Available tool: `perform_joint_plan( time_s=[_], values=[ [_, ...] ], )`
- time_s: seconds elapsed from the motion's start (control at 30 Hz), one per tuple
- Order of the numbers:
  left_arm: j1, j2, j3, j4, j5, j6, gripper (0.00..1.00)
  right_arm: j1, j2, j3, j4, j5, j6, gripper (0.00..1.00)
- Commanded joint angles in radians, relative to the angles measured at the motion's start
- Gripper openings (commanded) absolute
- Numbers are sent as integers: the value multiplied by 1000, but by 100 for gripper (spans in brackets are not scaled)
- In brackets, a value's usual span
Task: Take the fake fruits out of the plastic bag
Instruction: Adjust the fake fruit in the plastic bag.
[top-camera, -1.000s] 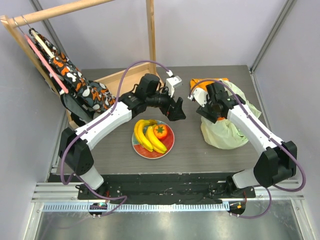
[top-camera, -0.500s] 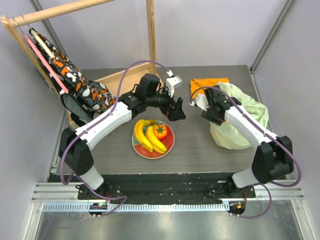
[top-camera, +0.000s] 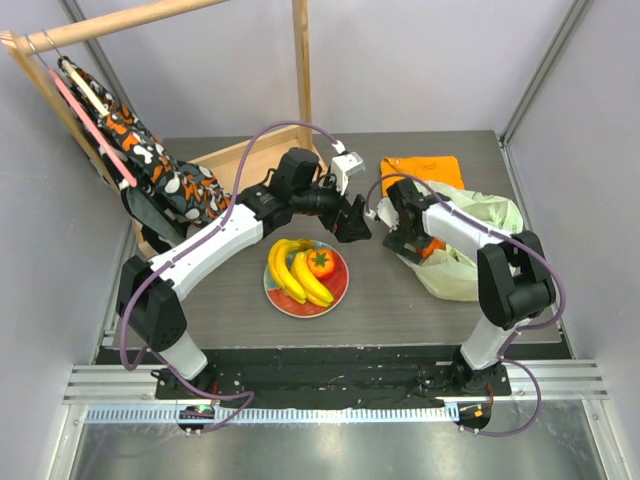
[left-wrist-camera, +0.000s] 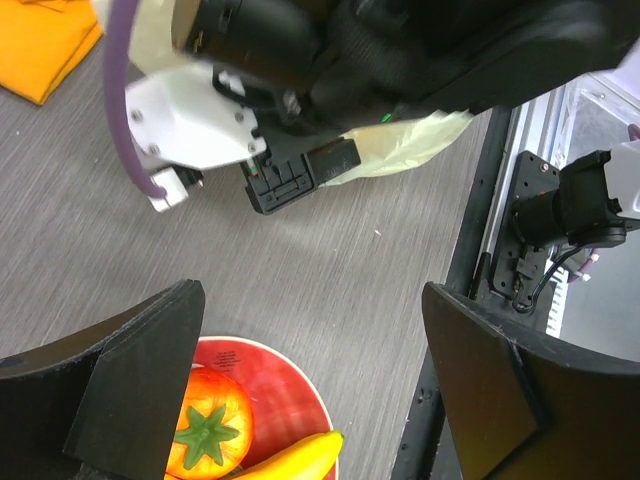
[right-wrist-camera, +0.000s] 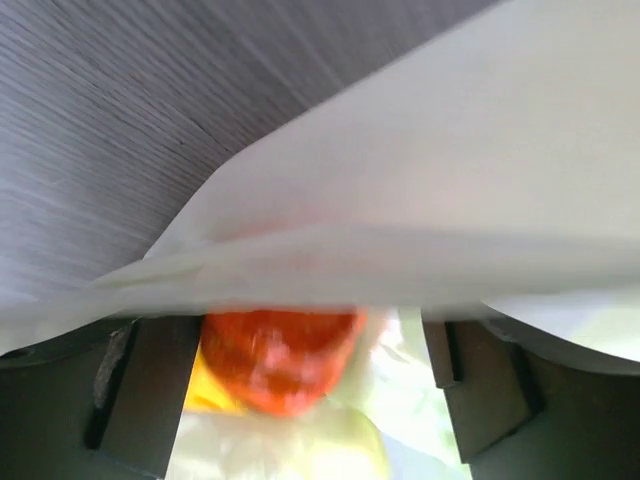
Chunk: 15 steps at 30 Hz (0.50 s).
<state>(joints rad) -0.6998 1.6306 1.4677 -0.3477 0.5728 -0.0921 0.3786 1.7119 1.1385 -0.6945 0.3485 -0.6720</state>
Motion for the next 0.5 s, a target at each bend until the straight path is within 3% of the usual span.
perform_joint_plan(
  time_s=[0.0,0.2,0.4,0.47],
  values=[
    [6,-31,-4,39,15,14,95,6,-127,124,-120,-101,71,100],
    [6,1,23,58,32,-20,95,-49,-160,211,-221,-280,153,100],
    [8,20,42,55,38,-31,95,-245,-29,296,-313,-566,244,85],
    [6,20,40,50,35,-28,95,-295,11,303,-321,-582,236,80]
  ],
)
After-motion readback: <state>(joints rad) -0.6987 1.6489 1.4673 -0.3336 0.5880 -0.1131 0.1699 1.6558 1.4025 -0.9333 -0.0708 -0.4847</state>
